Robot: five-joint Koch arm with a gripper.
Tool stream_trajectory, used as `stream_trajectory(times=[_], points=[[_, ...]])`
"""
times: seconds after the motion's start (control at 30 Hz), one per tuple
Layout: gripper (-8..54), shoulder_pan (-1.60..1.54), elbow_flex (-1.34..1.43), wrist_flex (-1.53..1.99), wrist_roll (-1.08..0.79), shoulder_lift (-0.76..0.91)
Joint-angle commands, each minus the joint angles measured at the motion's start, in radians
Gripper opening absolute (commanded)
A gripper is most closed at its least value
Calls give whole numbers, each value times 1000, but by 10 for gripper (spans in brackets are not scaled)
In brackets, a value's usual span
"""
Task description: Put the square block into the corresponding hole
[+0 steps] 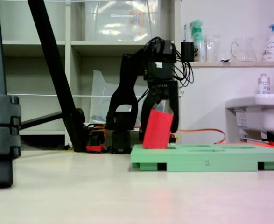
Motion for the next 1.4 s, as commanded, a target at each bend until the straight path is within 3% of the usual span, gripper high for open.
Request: stream_trajectory(times=[0.0, 0.47, 0.57, 0.67, 0.77, 0.9, 1.0, 1.1, 1.2, 1.37], points=[[171, -26, -75, -34, 2, 2], [172, -75, -144, -29, -28, -98], [232, -77, -141, -17, -32, -126], [374, -72, -127, 14, -34, -137], [389, -55, -124, 72, -37, -124], [440, -29, -18, 89, -67, -26], [519, -5, 2, 89, -104, 17], [519, 6, 2, 89, -114, 60], [519, 26, 26, 92, -193, 230], [516, 91, 32, 95, -569, 525]])
